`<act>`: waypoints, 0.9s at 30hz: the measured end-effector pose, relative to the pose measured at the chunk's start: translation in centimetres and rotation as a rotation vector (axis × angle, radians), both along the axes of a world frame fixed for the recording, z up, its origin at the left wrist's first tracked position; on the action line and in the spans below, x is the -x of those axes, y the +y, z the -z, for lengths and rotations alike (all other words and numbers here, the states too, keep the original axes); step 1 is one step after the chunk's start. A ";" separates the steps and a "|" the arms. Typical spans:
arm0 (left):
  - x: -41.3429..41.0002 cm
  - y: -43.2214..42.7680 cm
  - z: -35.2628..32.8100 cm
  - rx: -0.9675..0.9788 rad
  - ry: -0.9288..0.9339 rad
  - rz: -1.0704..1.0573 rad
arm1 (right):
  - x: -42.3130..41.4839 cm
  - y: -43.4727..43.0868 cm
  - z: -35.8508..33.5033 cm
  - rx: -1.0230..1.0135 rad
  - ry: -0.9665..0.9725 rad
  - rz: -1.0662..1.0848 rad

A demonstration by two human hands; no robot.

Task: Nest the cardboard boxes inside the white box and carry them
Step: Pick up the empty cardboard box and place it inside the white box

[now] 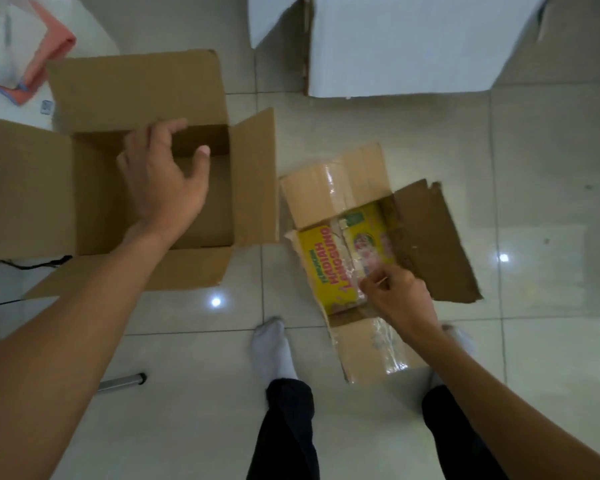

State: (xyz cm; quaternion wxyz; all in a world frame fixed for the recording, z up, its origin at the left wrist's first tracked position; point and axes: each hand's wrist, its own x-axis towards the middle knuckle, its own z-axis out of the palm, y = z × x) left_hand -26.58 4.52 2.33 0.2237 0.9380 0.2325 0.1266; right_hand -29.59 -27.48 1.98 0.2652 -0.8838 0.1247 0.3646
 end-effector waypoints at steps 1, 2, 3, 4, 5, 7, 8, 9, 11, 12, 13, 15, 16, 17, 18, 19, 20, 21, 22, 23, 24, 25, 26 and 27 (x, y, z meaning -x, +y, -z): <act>-0.8 -2.2 0.1 -0.014 0.005 0.067 | 0.6 -1.6 0.4 0.002 0.019 0.049; -1.5 -4.2 0.4 -0.018 0.014 0.138 | 1.3 -3.1 0.9 -0.010 0.047 0.112; -2.3 -6.1 0.7 -0.009 0.026 0.203 | 2.0 -4.5 1.4 -0.027 0.079 0.186; -3.1 -8.0 1.2 0.009 0.044 0.259 | 2.8 -5.8 2.1 -0.037 0.113 0.264; -3.9 -9.7 1.8 0.035 0.068 0.308 | 3.7 -7.0 2.8 -0.038 0.156 0.341; -5.3 -12.7 3.5 0.093 0.153 0.382 | 5.7 -8.9 4.5 -0.026 0.244 0.479; -6.0 -14.0 4.4 0.101 0.208 0.406 | 6.7 -9.7 5.3 -0.012 0.272 0.545; -6.7 -15.0 5.4 0.099 0.275 0.420 | 7.7 -10.4 6.1 0.020 0.294 0.607; -8.0 -16.2 7.5 0.115 0.423 0.418 | 9.4 -11.2 7.6 0.133 0.321 0.725; -8.6 -16.4 8.6 0.129 0.491 0.403 | 10.0 -11.4 8.3 0.183 0.347 0.829; -9.2 -16.4 9.6 0.147 0.548 0.375 | 10.5 -11.4 8.8 0.195 0.390 0.982; -10.3 -15.9 11.6 0.192 0.623 0.309 | 10.8 -11.2 9.9 0.065 0.464 1.302; -10.8 -15.4 12.5 0.206 0.652 0.289 | 10.8 -11.1 10.6 -0.055 0.485 1.404; -11.2 -14.8 13.3 0.213 0.683 0.278 | 10.6 -11.0 11.2 -0.160 0.515 1.443; -11.5 -14.2 13.9 0.220 0.716 0.271 | 10.5 -10.8 11.9 -0.222 0.545 1.443; -11.7 -13.6 14.4 0.231 0.750 0.263 | 10.3 -10.6 12.4 -0.247 0.573 1.435; -11.7 -13.1 14.9 0.248 0.778 0.251 | 10.2 -10.4 12.8 -0.253 0.593 1.430; -11.6 -12.8 15.3 0.262 0.792 0.235 | 10.0 -10.4 13.2 -0.248 0.605 1.427; -11.4 -12.5 15.6 0.267 0.787 0.218 | 9.9 -10.4 13.4 -0.237 0.600 1.431; -11.2 -12.3 15.8 0.260 0.768 0.204 | 9.7 -10.5 13.6 -0.213 0.581 1.441; -10.9 -12.2 15.8 0.242 0.740 0.194 | 9.6 -10.6 13.7 -0.174 0.545 1.446; -10.7 -12.1 15.7 0.214 0.707 0.186 | 9.4 -10.7 13.7 -0.126 0.495 1.440; -10.4 -12.1 15.5 0.179 0.675 0.176 | 9.2 -10.9 13.6 -0.089 0.433 1.431; -10.2 -12.2 15.1 0.148 0.649 0.163 | 8.9 -11.0 13.5 -0.062 0.367 1.413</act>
